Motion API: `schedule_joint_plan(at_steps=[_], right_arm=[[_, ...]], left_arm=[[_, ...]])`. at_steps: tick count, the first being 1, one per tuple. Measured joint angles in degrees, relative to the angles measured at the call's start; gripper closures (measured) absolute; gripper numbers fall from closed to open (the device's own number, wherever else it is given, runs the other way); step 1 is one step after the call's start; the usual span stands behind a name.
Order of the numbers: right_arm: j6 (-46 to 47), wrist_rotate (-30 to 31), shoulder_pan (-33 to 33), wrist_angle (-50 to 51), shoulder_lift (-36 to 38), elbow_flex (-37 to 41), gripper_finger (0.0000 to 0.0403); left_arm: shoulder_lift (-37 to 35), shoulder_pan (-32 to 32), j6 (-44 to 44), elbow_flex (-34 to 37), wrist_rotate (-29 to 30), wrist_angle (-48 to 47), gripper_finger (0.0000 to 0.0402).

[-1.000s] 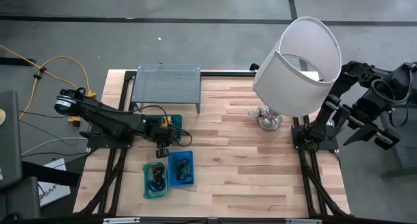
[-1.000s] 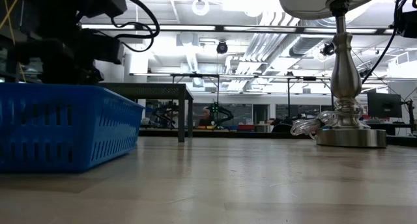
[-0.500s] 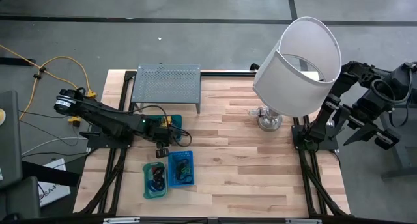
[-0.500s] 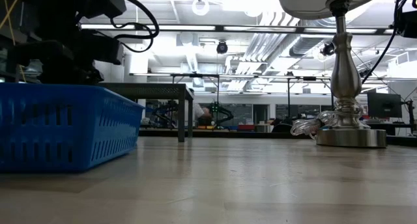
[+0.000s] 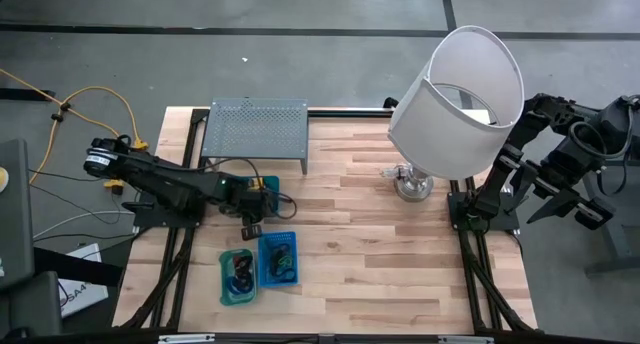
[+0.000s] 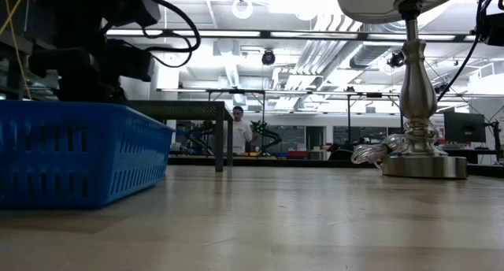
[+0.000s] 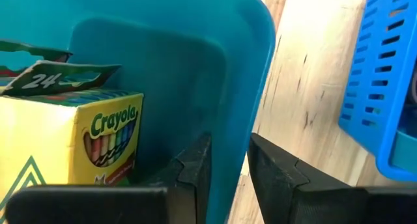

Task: Pick & Place Office Desk Supplies
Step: Put the top blue bin on the shelf

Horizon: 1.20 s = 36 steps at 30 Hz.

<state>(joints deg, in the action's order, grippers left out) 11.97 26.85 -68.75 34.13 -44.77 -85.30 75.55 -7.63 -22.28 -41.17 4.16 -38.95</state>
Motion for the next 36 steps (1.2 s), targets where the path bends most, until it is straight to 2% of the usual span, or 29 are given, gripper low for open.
schedule_joint_plan(at_steps=[10,19,29,36], right_arm=[[0.0,0.0,0.0,0.0,0.0,0.0,0.0283],[0.0,0.0,0.0,0.0,0.0,0.0,0.0283],[0.0,0.0,0.0,0.0,0.0,0.0,0.0283],[0.0,0.0,0.0,0.0,0.0,0.0,0.0283]], left_arm=[[0.0,0.5,0.0,0.1,0.1,0.0,0.0315],[0.1,0.5,0.0,0.2,0.4,0.3,0.0395],[0.1,-0.1,-0.1,-0.2,0.6,0.3,0.04],[0.4,-2.2,-0.4,-3.2,-0.2,-1.8,0.04]])
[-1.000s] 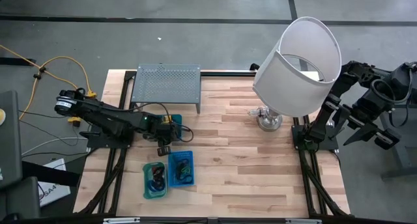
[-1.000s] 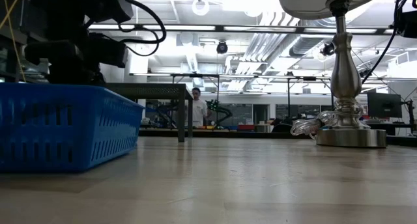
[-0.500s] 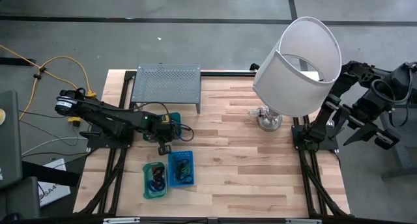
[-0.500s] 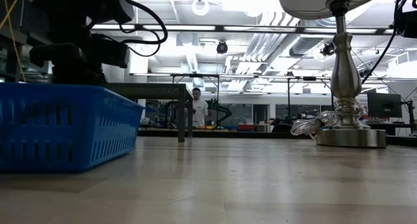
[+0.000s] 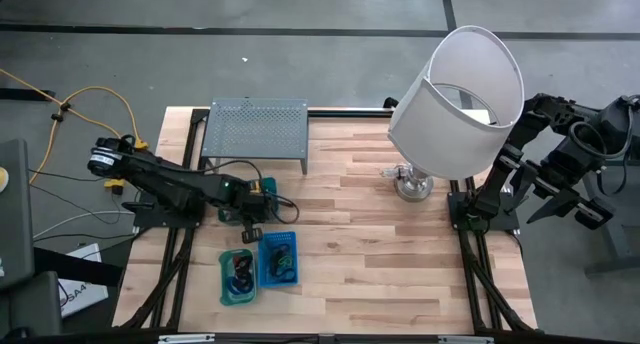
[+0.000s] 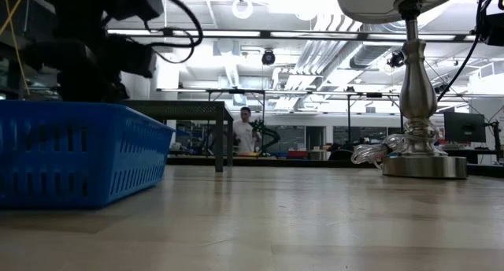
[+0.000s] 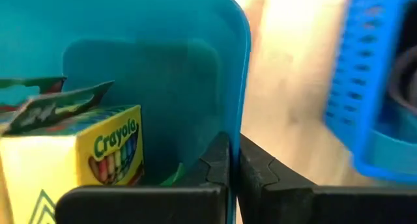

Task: Pick & Place Office Desk Supplies
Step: Put the top blue bin on the shelf

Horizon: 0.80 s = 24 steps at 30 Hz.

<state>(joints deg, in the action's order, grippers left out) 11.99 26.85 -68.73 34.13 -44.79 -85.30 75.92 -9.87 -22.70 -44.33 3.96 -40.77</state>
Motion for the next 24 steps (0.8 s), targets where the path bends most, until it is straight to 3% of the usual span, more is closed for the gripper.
schedule_joint_plan(at_steps=[24], right_arm=[[0.0,0.0,0.0,0.0,0.0,0.0,0.0283]], left_arm=[[-0.2,-3.8,0.1,-9.4,0.6,-9.8,0.0401]])
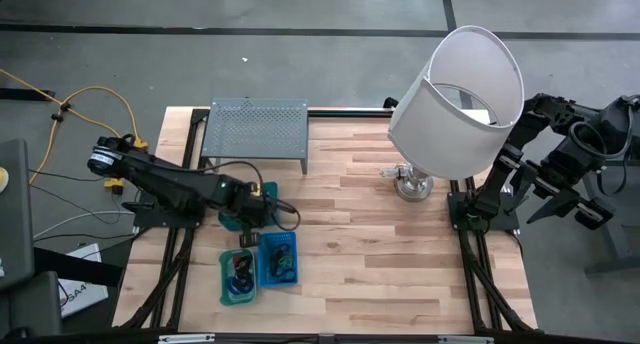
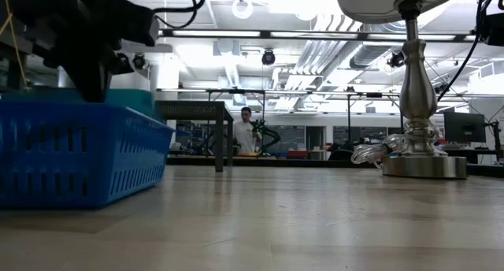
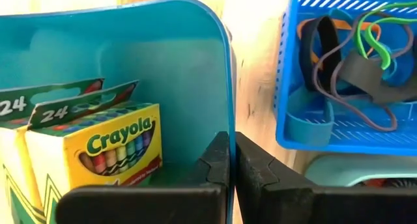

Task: Pick & Place Office Desk Supplies
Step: Put the top blue bin on the shelf

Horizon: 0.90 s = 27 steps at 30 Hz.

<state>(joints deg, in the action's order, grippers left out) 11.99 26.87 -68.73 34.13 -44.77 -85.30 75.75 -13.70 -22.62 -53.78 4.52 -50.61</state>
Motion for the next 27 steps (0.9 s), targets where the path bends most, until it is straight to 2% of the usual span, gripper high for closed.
schedule_joint_plan(at_steps=[15,20,27], right_arm=[[0.0,0.0,0.0,0.0,0.0,0.0,0.0283],[0.0,0.0,0.0,0.0,0.0,0.0,0.0283],[0.0,0.0,0.0,0.0,0.0,0.0,0.0283]], left_arm=[[-0.1,-6.4,-5.9,-4.2,4.9,-5.8,0.0401],[-0.1,-9.3,-8.2,-8.1,7.0,-10.3,0.0401],[-0.1,-10.1,-9.0,-14.9,9.6,-15.9,0.0401]])
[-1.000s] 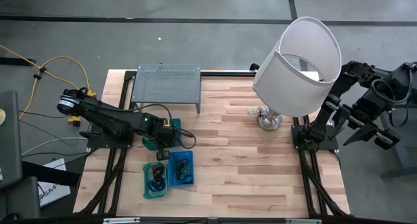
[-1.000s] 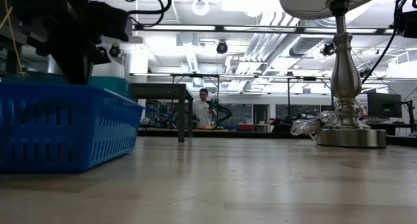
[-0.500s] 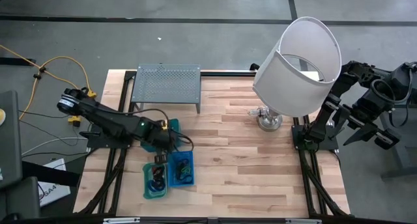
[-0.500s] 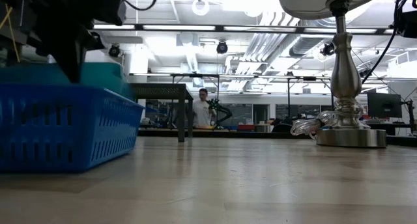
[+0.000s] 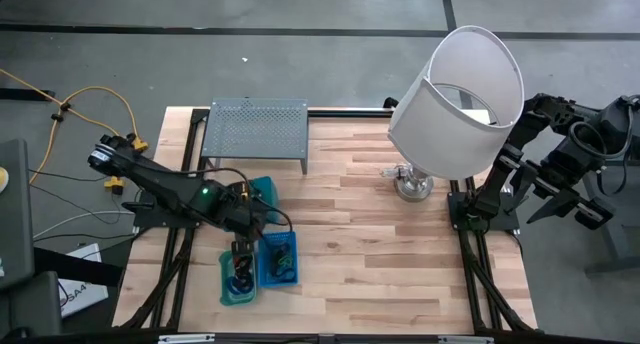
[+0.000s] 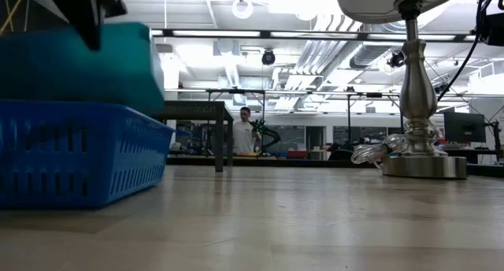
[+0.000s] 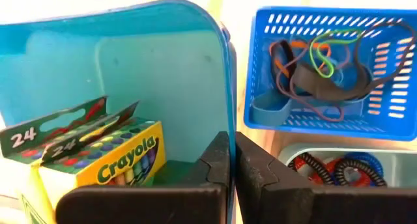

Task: Pick & Place Office Desk Supplies
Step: Put the top blue bin on the shelf

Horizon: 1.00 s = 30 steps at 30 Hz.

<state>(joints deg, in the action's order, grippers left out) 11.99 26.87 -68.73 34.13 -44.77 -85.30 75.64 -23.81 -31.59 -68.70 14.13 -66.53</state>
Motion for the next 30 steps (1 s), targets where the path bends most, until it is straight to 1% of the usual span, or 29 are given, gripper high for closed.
schedule_joint_plan(at_steps=[5,9,12,16,22,26,30], right_arm=[[0.0,0.0,0.0,0.0,0.0,0.0,0.0283],[0.0,0.0,0.0,0.0,0.0,0.0,0.0283],[0.0,0.0,0.0,0.0,0.0,0.0,0.0283],[0.0,0.0,0.0,0.0,0.0,0.0,0.0283],[0.0,0.0,0.0,0.0,0.0,0.0,0.0283],[0.0,0.0,0.0,0.0,0.0,0.0,0.0283],[0.0,0.0,0.0,0.0,0.0,0.0,0.0283]], left_arm=[[0.0,0.9,-1.5,-3.9,1.6,-3.0,0.0401],[0.0,4.1,-3.4,-6.2,1.7,-5.1,0.0401],[0.0,7.9,-4.4,-8.6,1.9,-7.5,0.0401],[0.0,15.4,-4.5,-12.8,2.3,-10.3,0.0401],[0.0,29.7,-4.5,-19.2,2.3,-13.4,0.0401],[0.0,40.4,-4.9,-20.8,2.1,-13.8,0.0401],[1.3,49.9,-6.0,-20.8,-0.1,-13.8,0.0401]])
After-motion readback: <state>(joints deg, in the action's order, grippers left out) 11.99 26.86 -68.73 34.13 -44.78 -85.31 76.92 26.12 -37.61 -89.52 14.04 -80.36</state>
